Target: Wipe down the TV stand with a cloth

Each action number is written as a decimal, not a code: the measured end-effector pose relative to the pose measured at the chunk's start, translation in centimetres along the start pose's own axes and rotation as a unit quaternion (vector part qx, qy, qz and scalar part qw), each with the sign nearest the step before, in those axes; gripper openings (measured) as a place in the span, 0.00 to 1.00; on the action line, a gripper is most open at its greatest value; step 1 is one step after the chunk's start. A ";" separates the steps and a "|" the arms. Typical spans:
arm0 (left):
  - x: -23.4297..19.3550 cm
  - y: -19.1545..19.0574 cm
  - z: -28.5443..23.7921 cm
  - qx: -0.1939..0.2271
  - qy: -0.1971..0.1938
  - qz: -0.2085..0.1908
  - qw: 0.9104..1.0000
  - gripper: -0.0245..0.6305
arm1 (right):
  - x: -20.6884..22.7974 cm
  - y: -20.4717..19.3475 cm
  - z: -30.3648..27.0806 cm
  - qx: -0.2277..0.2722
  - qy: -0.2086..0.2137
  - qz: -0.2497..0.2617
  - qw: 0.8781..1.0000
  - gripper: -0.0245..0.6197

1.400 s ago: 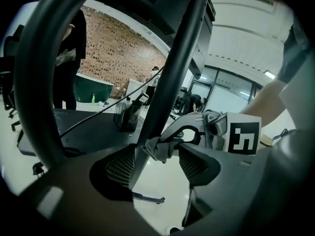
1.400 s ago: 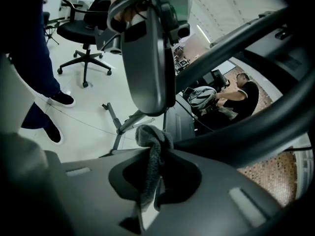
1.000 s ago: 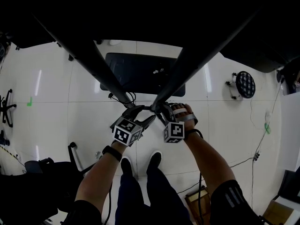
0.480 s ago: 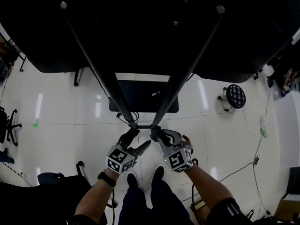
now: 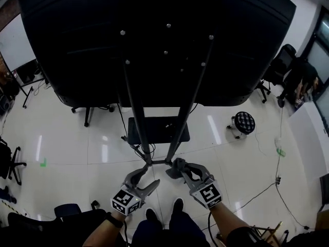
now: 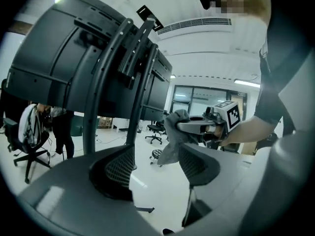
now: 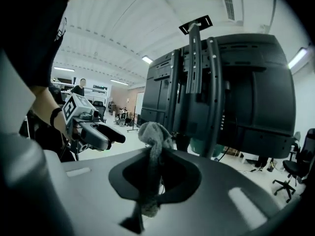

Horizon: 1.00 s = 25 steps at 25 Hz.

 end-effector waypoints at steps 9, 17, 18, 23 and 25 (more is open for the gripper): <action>4.2 3.1 8.1 0.011 -0.012 -0.017 1.000 0.50 | -8.6 1.9 7.4 0.036 -0.012 -0.048 0.998 0.07; 9.4 4.5 11.4 0.034 0.007 -0.020 0.999 0.50 | -13.1 0.7 12.9 0.036 0.026 -0.064 0.997 0.07; 10.2 4.5 11.7 0.035 0.012 -0.019 0.999 0.50 | -13.4 0.4 13.6 0.036 0.032 -0.067 0.997 0.07; 14.9 4.6 12.8 0.035 0.039 -0.025 0.998 0.50 | -14.1 -0.7 17.9 0.041 0.060 -0.126 0.989 0.07; 17.0 5.2 13.2 0.042 0.041 -0.022 0.998 0.50 | -14.4 -0.8 19.7 0.041 0.064 -0.131 0.988 0.07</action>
Point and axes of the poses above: the fingertips, and each gripper's own axes: z backward along the fingers, x to its right, y out of its top, the point moved 7 cm from there along z, backward along the fingers, and after that the axes turned 15 degrees about -z, right-handed, at the moved point
